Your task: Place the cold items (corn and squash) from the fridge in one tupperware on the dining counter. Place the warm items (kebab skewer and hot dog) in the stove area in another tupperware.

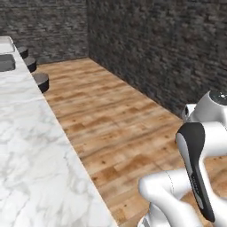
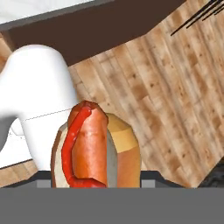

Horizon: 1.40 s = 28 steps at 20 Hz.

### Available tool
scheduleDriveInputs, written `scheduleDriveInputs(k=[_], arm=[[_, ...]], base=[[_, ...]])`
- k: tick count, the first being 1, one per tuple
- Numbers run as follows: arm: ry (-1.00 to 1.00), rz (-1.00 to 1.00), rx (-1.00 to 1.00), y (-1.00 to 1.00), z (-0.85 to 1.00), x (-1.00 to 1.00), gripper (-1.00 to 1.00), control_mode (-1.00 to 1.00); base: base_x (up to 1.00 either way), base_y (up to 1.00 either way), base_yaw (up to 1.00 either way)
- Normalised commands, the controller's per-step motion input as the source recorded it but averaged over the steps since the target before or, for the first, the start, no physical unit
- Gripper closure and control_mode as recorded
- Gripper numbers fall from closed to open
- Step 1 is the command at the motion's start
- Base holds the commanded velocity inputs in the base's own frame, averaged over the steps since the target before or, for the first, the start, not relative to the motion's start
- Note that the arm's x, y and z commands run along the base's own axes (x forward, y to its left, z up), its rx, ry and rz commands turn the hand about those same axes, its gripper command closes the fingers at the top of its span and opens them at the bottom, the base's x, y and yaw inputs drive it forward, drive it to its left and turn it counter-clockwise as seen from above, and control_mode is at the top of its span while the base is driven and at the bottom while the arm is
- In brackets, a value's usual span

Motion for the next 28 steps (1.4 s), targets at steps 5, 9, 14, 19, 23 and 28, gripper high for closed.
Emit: scheduleDriveInputs(k=[5, 9, 14, 19, 23, 28], arm=[[0.00, 0.00, 0.00, 0.00, 0.00, 0.00, 1.00, 1.00], [0.00, 0.00, 0.00, 0.00, 0.00, 0.00, 1.00, 1.00], [0.00, 0.00, 0.00, 0.00, 0.00, 0.00, 1.00, 1.00], [0.00, 0.00, 0.00, 0.00, 0.00, 0.00, 1.00, 1.00], [0.00, 0.00, 0.00, 0.00, 0.00, 0.00, 1.00, 1.00], [0.00, 0.00, 0.00, 0.00, 0.00, 0.00, 1.00, 1.00]], base=[[0.99, -0.26, 0.63], [0.97, -0.56, 0.50], [1.00, -0.66, 0.43], [1.00, -0.72, 0.42], [1.00, -0.70, 0.44], [0.99, -0.64, 0.49]])
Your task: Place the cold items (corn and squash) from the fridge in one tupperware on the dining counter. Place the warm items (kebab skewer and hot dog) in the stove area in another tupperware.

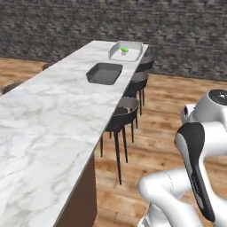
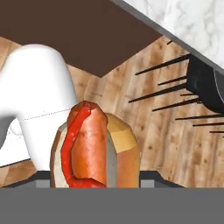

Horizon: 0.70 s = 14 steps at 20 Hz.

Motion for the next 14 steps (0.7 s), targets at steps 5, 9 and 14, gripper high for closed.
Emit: scheduleDriveInputs(k=[5, 9, 14], arm=[[0.00, 0.00, 0.00, 0.00, 0.00, 0.00, 1.00, 1.00], [0.00, 0.00, 0.00, 0.00, 0.00, 0.00, 1.00, 1.00], [0.00, 0.00, 0.00, 0.00, 0.00, 0.00, 1.00, 1.00]], base=[[0.96, -0.64, 0.50], [0.87, -0.67, 0.51], [0.75, -0.74, 0.50]])
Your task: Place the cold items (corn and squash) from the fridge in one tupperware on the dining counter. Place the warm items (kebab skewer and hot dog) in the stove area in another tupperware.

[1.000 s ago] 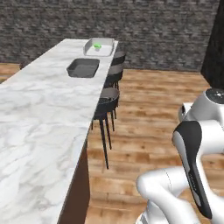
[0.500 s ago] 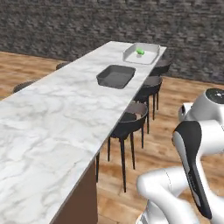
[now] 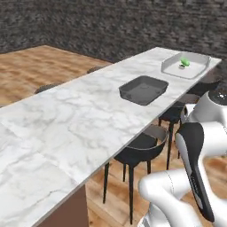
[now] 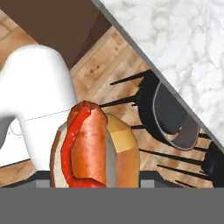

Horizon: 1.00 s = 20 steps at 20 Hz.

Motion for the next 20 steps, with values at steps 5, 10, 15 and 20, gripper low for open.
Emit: scheduleDriveInputs(k=[5, 10, 15, 20], arm=[[0.00, 0.00, 0.00, 0.00, 0.00, 0.00, 1.00, 1.00], [0.00, 0.00, 0.00, 0.00, 0.00, 0.00, 1.00, 1.00], [0.00, 0.00, 0.00, 0.00, 0.00, 0.00, 1.00, 1.00], [0.00, 0.00, 0.00, 0.00, 0.00, 0.00, 1.00, 1.00]], base=[[0.47, -0.79, 0.52], [0.08, -0.77, 0.58], [0.00, -0.88, 0.55], [0.00, -0.89, 0.41]])
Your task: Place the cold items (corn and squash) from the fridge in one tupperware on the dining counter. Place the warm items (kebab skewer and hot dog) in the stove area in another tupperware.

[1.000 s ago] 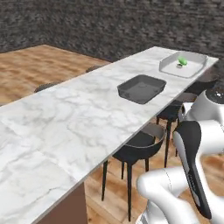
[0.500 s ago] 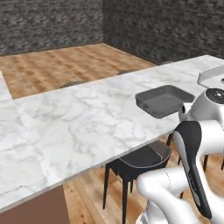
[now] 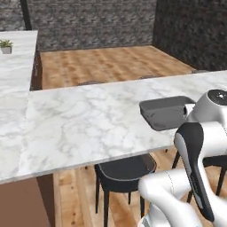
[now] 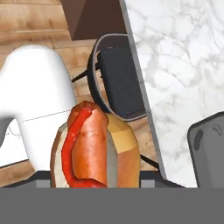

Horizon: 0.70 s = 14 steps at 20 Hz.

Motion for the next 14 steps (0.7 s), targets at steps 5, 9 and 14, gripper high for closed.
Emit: scheduleDriveInputs(k=[5, 9, 14], arm=[[0.00, 0.00, 0.00, 0.00, 0.00, 0.00, 1.00, 1.00], [0.00, 0.00, 0.00, 0.00, 0.00, 0.00, 1.00, 1.00], [0.00, 0.00, 0.00, 0.00, 0.00, 0.00, 1.00, 1.00]], base=[[0.00, -0.81, 0.33], [0.26, -0.30, 0.24], [0.43, -0.17, 0.28]])
